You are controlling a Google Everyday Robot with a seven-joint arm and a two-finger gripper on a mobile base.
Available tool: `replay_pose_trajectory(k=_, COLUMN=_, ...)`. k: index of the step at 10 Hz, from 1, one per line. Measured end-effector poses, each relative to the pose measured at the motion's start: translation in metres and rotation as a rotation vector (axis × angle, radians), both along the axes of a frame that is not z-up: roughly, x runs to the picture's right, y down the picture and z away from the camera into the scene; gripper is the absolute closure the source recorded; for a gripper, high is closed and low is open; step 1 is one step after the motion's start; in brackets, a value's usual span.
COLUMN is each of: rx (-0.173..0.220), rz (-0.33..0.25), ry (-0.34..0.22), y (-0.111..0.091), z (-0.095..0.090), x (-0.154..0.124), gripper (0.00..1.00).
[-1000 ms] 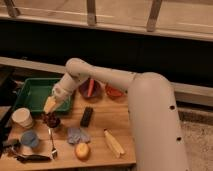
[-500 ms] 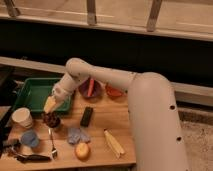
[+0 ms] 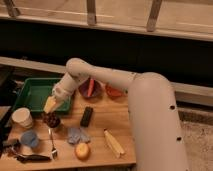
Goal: Place grapes in metal cup
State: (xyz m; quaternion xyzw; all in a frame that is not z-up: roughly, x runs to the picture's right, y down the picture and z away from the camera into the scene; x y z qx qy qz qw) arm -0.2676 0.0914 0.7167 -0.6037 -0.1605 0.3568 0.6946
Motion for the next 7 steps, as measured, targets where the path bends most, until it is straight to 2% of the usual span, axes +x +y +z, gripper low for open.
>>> replay_pose_trajectory(k=2, rx=0.0, rz=0.0, ry=0.0, y=-0.0001, z=0.0, x=0.0002, gripper=0.35)
replay_pose_trajectory(k=4, rx=0.0, rz=0.0, ry=0.0, y=-0.0001, z=-0.0001, x=0.0001, gripper=0.21)
replay_pose_trajectory(k=7, rx=0.0, rz=0.0, ry=0.0, y=-0.0002, z=-0.0003, x=0.0, gripper=0.2)
